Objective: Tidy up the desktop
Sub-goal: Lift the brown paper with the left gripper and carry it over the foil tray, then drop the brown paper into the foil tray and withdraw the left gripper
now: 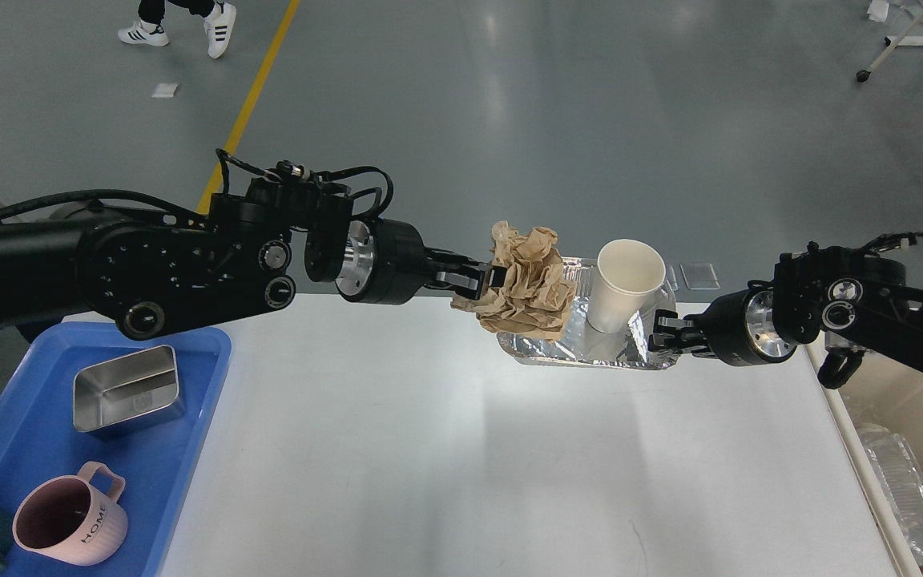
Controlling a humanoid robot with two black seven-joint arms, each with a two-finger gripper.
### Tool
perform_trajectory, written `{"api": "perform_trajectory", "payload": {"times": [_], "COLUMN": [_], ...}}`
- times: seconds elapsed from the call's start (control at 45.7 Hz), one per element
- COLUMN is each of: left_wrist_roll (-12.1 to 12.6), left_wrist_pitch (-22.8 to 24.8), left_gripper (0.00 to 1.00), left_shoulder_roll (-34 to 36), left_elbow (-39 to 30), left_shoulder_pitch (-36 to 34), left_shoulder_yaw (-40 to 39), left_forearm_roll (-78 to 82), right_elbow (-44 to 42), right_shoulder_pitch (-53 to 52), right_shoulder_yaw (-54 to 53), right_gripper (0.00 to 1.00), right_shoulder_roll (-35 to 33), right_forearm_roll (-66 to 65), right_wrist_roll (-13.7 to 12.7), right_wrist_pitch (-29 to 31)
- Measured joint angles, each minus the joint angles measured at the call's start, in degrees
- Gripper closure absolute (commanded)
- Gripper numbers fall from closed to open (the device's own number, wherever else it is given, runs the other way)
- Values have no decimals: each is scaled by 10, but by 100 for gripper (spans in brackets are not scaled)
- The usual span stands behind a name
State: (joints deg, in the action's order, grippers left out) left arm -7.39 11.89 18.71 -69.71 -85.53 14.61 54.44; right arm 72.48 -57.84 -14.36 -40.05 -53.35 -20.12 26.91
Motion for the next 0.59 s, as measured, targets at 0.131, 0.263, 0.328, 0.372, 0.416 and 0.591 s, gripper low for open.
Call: {"api": "perform_trajectory", "payload": {"times": [0.131, 0.263, 0.328, 0.372, 0.416, 0.591], "left_wrist_roll": [2, 8, 11, 11, 11, 11], "left_wrist_pitch": [-6, -19, -26, -29, -33, -32], "left_gripper": [94, 52, 15, 11, 9, 4], "left_shoulder_roll": [-27, -48, -56, -59, -60, -60], "left_elbow": [31, 49, 57, 60, 62, 62], "left_shoulder_pitch": [9, 18, 22, 24, 25, 33], "left_shoulder_yaw": [-1, -3, -3, -5, -10, -40], "left_forearm_roll": [0, 0, 0, 0, 0, -19], "right_elbow": [2, 4, 4, 4, 4, 4], "right_shoulder_pitch": [0, 0, 0, 0, 0, 0], "right_shoulder_yaw": [-1, -4, -4, -4, -5, -5], "right_gripper": [100, 100, 100, 100, 100, 100], "right_shoulder_roll": [-1, -1, -2, -2, -3, -4], "right_forearm_roll": [0, 0, 0, 0, 0, 0], "right_wrist_roll": [0, 0, 0, 0, 0, 0], "right_wrist_pitch": [0, 0, 0, 0, 0, 0]}}
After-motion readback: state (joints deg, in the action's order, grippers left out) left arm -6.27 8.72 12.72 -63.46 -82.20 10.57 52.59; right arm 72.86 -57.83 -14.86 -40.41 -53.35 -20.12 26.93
